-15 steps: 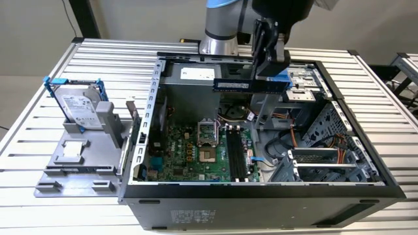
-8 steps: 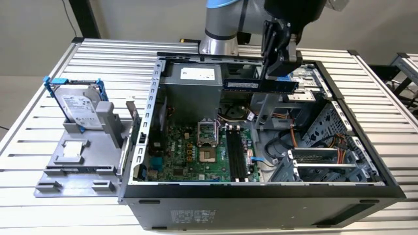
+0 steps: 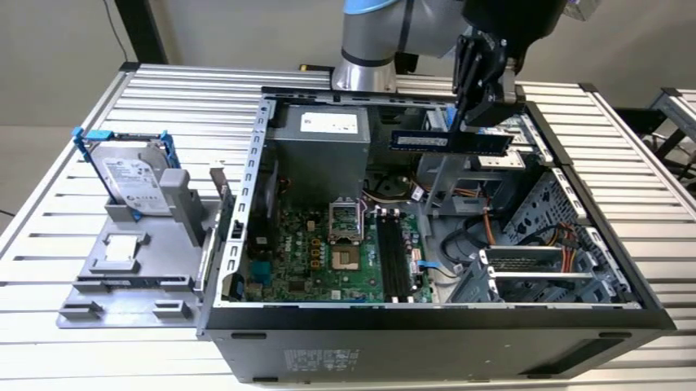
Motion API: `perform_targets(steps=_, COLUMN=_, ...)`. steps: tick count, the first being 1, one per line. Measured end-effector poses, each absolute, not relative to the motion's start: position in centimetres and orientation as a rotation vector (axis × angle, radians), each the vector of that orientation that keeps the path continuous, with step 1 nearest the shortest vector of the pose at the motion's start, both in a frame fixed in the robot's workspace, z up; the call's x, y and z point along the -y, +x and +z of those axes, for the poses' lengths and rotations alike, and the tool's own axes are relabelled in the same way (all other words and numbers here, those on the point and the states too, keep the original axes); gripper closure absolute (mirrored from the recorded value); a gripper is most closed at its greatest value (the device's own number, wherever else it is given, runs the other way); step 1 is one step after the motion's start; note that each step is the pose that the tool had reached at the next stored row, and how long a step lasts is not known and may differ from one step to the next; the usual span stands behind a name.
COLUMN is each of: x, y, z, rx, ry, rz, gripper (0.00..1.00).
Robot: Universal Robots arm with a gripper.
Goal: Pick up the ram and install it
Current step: 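Insert the ram into the slot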
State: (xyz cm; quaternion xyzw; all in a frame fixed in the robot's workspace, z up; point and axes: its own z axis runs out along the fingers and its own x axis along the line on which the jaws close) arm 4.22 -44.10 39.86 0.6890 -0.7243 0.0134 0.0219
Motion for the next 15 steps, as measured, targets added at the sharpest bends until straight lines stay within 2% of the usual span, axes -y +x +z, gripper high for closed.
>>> perform_targets(steps=15, x=44.06, y=4.60, z=39.68, rx=2.243, ry=2.134, rz=0.044, gripper=1.00)
